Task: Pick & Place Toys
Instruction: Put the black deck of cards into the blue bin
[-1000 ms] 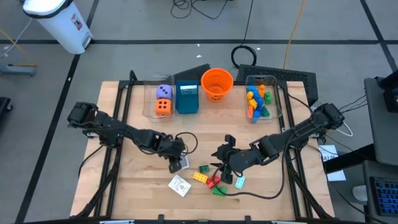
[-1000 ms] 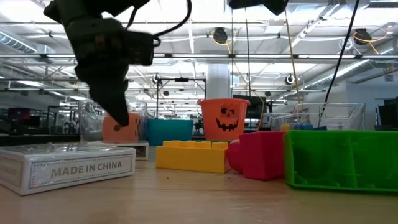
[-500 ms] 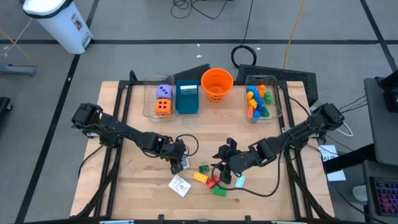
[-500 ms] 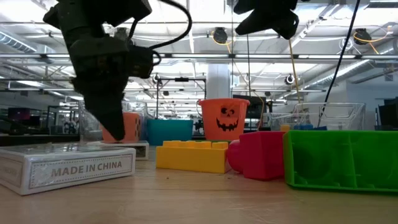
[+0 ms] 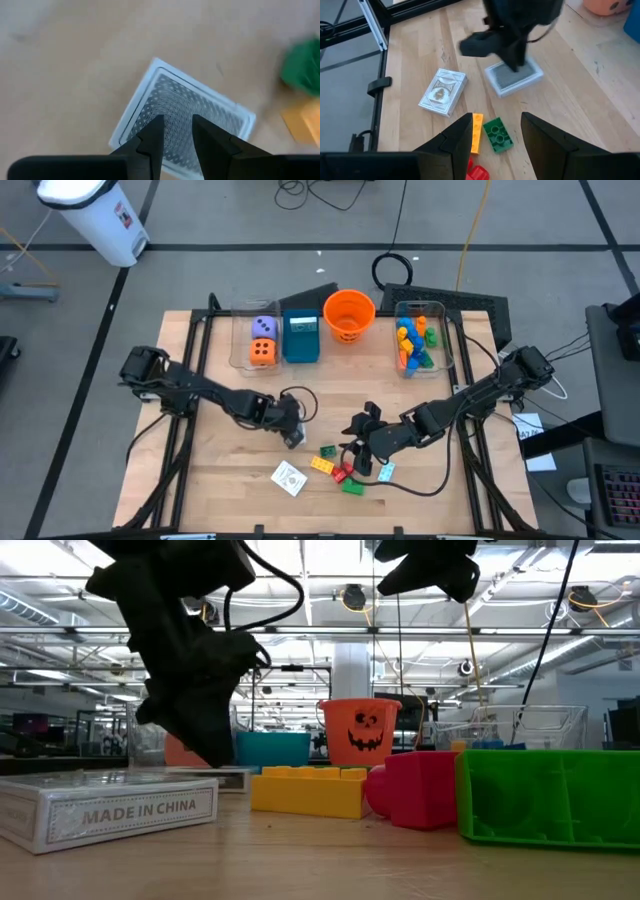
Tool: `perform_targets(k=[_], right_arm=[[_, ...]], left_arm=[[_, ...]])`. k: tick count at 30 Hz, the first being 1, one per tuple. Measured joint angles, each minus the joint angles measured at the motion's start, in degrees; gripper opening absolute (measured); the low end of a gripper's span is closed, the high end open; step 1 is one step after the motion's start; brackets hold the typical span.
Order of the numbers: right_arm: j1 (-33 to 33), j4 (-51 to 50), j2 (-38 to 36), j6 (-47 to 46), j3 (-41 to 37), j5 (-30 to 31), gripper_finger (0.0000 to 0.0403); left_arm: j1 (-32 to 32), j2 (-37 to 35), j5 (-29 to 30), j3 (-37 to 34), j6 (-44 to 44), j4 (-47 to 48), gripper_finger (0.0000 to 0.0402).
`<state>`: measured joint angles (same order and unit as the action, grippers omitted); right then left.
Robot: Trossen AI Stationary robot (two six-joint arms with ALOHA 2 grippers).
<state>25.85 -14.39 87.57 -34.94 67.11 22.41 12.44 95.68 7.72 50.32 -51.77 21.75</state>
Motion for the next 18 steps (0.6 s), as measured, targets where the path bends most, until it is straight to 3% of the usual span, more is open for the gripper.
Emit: perform_targets(k=[9,14,18], right_arm=[[0.00,0.00,0.00,-0.37,0.00,-0.01,0.0160],[0.00,-0.04,0.00,-0.39,0.01,-0.01,0.0160],[0.00,-0.07,0.00,-0.38,0.02,-0.03,0.0160]], left_arm=[[-2.66,-0.26,2.42,0.05,-10.94,5.93,0.0110],[-3.21,-1.90,2.30,0.03,-10.90,7.64,0.0110],[-3.55,-5.12,2.63,2.67,-9.36,14.57,0.0111]])
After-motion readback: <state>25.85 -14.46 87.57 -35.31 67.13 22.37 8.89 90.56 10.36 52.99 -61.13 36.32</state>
